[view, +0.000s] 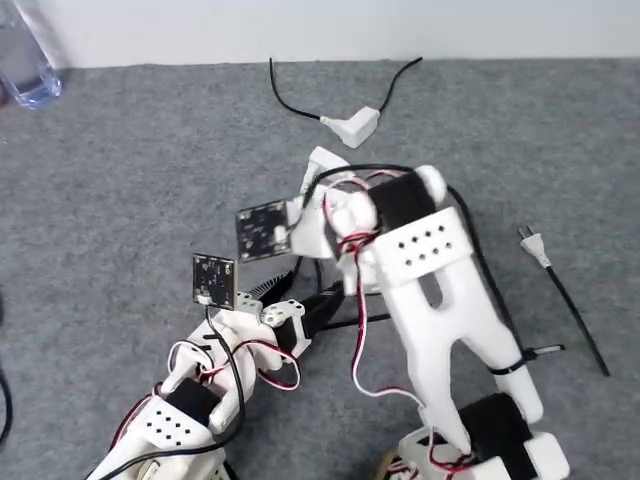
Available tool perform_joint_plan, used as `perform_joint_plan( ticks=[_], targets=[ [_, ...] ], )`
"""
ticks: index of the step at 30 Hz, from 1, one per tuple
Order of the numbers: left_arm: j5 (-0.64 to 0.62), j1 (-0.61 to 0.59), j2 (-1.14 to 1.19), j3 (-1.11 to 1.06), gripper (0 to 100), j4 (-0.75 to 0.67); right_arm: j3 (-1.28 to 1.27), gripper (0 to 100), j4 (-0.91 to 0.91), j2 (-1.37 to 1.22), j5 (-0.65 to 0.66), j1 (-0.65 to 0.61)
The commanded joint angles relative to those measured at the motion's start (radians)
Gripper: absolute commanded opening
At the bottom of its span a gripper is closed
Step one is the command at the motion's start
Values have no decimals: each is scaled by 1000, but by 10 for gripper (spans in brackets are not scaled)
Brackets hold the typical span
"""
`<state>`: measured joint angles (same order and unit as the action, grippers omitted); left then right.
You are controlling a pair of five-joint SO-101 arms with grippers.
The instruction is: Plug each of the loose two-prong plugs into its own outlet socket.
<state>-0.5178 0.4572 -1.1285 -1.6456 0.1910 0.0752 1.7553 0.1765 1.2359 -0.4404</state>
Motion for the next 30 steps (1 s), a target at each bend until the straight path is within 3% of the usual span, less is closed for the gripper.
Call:
perform_joint_plan(
  ticks=[1, 6, 11, 19, 22, 30],
  targets=[
    [-8, -26, -15, 19, 288, -12, 35, 8, 35, 31, 17, 58],
    [0, -173, -15, 22, 288, -14, 34, 8, 38, 42, -11, 19],
    [121, -471, -15, 7, 288, -6, 34, 8, 31, 31, -54, -90],
    [275, -875, -15, -31, 287, 144, 29, 8, -21, -41, -138, -226],
    [273, -942, -15, -31, 287, 137, 29, 8, -51, -147, -175, -252],
    [275, -948, -15, -31, 284, 137, 31, 8, -173, -255, -196, -315]
  ],
)
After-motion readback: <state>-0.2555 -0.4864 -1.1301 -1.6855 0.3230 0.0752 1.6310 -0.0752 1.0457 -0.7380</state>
